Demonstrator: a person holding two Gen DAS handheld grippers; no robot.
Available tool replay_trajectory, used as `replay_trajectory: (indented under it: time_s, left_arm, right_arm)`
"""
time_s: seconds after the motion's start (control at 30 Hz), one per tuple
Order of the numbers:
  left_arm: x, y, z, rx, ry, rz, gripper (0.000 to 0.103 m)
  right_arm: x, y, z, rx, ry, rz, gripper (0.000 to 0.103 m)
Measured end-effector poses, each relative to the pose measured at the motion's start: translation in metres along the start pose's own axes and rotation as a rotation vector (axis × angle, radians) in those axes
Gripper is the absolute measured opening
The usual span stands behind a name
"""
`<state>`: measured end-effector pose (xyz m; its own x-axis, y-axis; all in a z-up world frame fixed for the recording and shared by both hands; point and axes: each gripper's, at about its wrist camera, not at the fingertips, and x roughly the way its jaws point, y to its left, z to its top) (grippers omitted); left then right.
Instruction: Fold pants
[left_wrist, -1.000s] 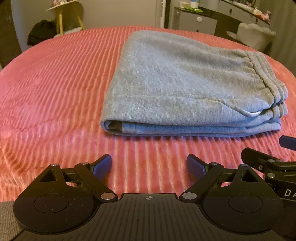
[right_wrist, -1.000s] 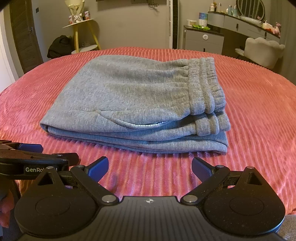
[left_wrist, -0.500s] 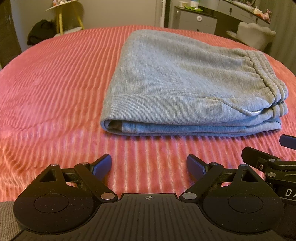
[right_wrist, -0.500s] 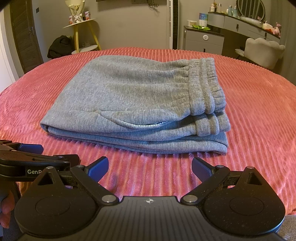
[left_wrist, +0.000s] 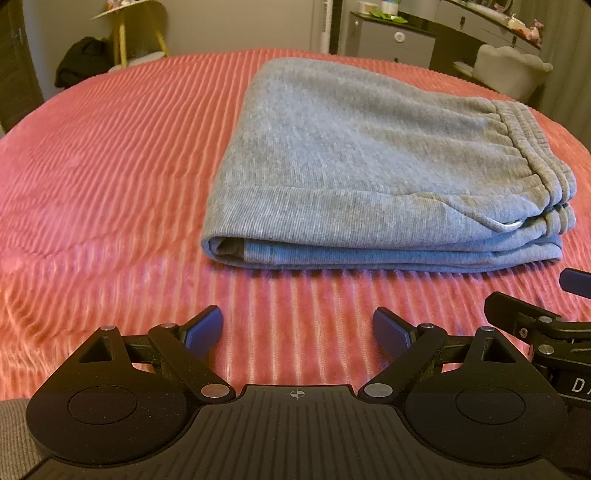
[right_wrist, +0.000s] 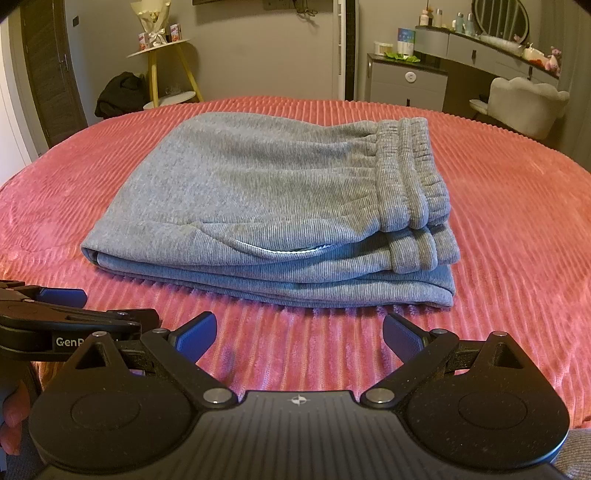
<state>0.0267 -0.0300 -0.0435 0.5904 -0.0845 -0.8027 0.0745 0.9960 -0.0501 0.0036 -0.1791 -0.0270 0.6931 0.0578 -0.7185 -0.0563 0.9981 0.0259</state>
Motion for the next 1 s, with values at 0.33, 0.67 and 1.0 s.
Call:
replay_trajectory:
  time_s: [0.33, 0.67, 1.0]
  left_arm:
    - [0.0002, 0.0009, -0.0003, -0.002, 0.002, -0.004, 0.094]
    - [0.0013, 0.0006, -0.0007, 0.006, 0.006, 0.0, 0.094]
    - [0.0021, 0.0007, -0.0004, 0.004, 0.011, 0.0, 0.095]
  right_arm:
    - [-0.0002, 0.0014, -0.0005, -0.004, 0.0, -0.003, 0.097]
    - [-0.0004, 0.0015, -0.0005, -0.004, -0.001, -0.003, 0.097]
    - [0.0004, 0.0022, -0.0006, -0.011, 0.001, -0.005, 0.097]
